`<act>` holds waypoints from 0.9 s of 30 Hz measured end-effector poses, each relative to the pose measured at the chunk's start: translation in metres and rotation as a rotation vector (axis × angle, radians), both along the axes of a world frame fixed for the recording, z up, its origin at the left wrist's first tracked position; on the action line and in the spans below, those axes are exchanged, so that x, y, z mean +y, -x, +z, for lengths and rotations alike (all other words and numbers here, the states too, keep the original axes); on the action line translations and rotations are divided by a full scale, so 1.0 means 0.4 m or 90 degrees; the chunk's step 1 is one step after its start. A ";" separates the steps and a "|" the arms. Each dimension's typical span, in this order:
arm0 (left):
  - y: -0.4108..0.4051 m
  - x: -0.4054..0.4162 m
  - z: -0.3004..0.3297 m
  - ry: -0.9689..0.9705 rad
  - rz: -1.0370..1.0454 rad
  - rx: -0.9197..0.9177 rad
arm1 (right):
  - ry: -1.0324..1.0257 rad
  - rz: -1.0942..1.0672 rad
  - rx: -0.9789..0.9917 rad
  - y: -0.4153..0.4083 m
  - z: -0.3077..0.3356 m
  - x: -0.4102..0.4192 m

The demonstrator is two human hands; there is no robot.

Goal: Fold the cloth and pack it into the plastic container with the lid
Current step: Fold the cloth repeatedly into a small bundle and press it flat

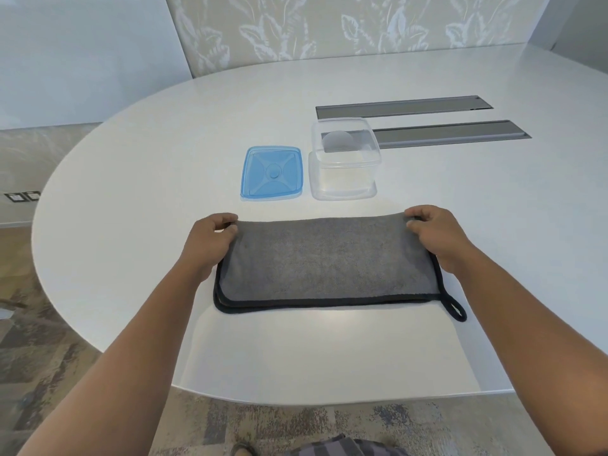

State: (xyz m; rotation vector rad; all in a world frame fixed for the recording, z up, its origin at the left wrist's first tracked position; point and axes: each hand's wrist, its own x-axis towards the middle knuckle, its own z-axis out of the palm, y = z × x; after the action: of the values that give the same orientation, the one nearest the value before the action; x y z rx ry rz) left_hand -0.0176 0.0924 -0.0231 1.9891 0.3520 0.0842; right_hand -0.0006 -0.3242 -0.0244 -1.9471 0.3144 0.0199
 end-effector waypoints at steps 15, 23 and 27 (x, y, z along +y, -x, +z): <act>0.018 -0.037 -0.026 -0.220 -0.001 -0.027 | 0.257 -0.032 -0.064 -0.008 -0.023 0.016; 0.035 -0.027 -0.056 -0.464 -0.089 -0.006 | 0.420 0.030 -0.046 0.000 -0.039 0.007; 0.055 -0.042 -0.063 -0.527 -0.055 0.002 | 0.500 0.023 -0.014 0.012 -0.041 0.014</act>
State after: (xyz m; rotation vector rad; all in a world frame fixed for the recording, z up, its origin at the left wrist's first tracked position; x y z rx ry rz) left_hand -0.0398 0.0756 -0.0481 2.8183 0.2495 0.1953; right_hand -0.0053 -0.3187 -0.0406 -2.7287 0.2951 -0.1186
